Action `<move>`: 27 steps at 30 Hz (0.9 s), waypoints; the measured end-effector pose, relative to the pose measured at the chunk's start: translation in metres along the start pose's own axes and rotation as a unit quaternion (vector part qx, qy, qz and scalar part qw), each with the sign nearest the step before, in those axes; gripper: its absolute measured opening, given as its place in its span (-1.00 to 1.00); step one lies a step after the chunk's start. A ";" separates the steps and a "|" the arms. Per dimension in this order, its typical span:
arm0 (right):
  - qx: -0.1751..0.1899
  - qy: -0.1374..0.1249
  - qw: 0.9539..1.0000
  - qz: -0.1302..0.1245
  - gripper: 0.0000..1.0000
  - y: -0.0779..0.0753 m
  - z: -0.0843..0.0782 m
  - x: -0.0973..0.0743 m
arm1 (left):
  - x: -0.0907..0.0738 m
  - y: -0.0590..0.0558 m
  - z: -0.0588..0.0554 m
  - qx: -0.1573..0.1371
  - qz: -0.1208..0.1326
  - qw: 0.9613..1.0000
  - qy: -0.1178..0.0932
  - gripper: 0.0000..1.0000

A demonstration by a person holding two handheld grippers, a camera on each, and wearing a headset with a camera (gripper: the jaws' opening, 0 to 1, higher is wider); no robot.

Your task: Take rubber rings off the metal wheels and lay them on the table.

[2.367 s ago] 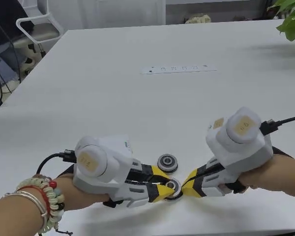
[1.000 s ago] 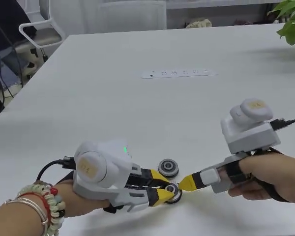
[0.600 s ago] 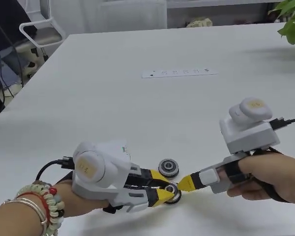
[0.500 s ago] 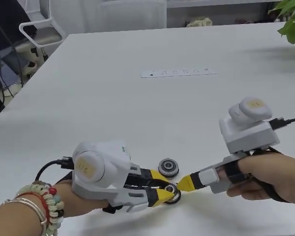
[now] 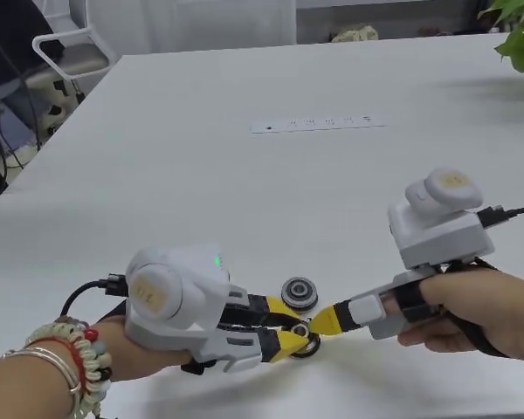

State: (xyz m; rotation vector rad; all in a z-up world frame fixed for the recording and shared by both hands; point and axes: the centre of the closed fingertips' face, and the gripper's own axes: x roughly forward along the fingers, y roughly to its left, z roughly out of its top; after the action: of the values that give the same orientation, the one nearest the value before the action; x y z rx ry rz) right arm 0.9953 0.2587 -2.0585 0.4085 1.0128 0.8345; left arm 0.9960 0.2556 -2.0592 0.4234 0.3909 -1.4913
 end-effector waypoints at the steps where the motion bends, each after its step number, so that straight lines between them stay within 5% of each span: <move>1: -0.001 0.000 1.000 0.000 -1.00 0.000 0.000 0.000 | 0.000 0.000 0.000 0.000 0.000 1.000 0.000 -0.84; 26: -0.025 -0.003 1.000 0.012 -1.00 0.010 0.000 0.002 | 0.000 0.000 0.000 0.000 -0.001 1.000 -0.001 -0.84; 27: -0.020 -0.016 0.999 0.038 -1.00 0.019 0.004 0.002 | 0.000 0.000 0.000 0.000 0.000 1.000 -0.001 -0.84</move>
State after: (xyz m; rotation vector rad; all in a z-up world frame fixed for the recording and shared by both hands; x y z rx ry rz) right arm 0.9914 0.2731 -2.0451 0.4273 0.9547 0.9133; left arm 0.9959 0.2553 -2.0595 0.4218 0.3892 -1.4918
